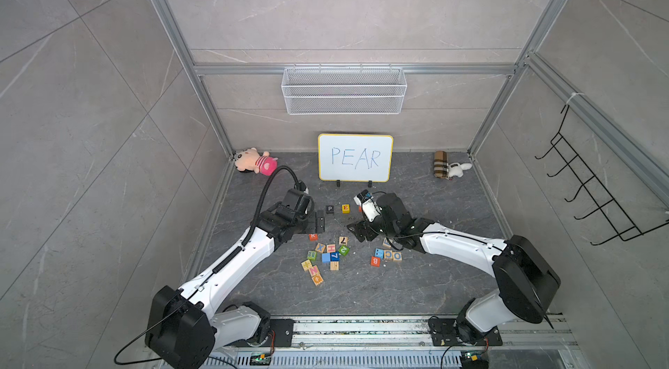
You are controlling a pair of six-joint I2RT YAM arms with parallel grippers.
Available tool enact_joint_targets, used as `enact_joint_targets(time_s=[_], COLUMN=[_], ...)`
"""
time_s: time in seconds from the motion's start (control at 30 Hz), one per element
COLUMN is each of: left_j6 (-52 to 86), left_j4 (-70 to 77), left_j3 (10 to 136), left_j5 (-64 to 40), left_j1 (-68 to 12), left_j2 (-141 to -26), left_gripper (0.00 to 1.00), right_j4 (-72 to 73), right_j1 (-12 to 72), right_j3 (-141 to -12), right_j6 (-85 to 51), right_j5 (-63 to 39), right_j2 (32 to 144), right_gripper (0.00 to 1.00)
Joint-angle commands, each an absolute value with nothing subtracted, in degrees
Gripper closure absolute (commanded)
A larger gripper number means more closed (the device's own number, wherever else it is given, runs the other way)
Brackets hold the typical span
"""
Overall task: Spell the uppercase word “pear” with letter blocks
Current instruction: Pick up the letter block from the center of the board.
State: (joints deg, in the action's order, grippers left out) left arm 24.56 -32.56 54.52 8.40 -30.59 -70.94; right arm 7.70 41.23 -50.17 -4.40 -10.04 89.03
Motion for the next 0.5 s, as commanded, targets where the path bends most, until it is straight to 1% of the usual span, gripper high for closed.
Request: enact_joint_targets(time_s=[0.0, 0.07, 0.1, 0.3, 0.4, 0.47], left_j6=[26.90, 27.71, 28.19, 31.00, 32.48, 32.99], left_j4=[-34.18, -33.67, -33.62, -34.38, -37.38, -38.14], left_j3=[55.47, 55.38, 55.46, 57.20, 59.15, 59.88], left_j5=[8.76, 8.30, 8.18, 8.49, 9.78, 9.83], left_j1=[-30.31, -30.32, -30.28, -30.32, -30.30, -30.31], left_j2=[-73.18, -74.83, -75.70, -80.69, -84.37, -86.50], left_gripper=[0.00, 0.00, 0.00, 0.00, 0.00, 0.00], right_j4=[17.01, 18.76, 19.81, 26.29, 30.34, 33.17], right_j1=[41.57, 41.74, 41.83, 42.71, 42.95, 43.50], right_j3=[-47.10, -46.22, -45.79, -41.92, -40.05, -38.28], right_j6=[-1.89, -1.72, -1.71, -0.17, 2.13, 3.25], right_j5=[-13.78, -14.61, -15.00, -17.18, -20.76, -20.30], right_j2=[89.29, 89.79, 89.91, 89.64, 89.71, 89.02], right_gripper=[0.09, 0.02, 0.01, 0.01, 0.01, 0.01])
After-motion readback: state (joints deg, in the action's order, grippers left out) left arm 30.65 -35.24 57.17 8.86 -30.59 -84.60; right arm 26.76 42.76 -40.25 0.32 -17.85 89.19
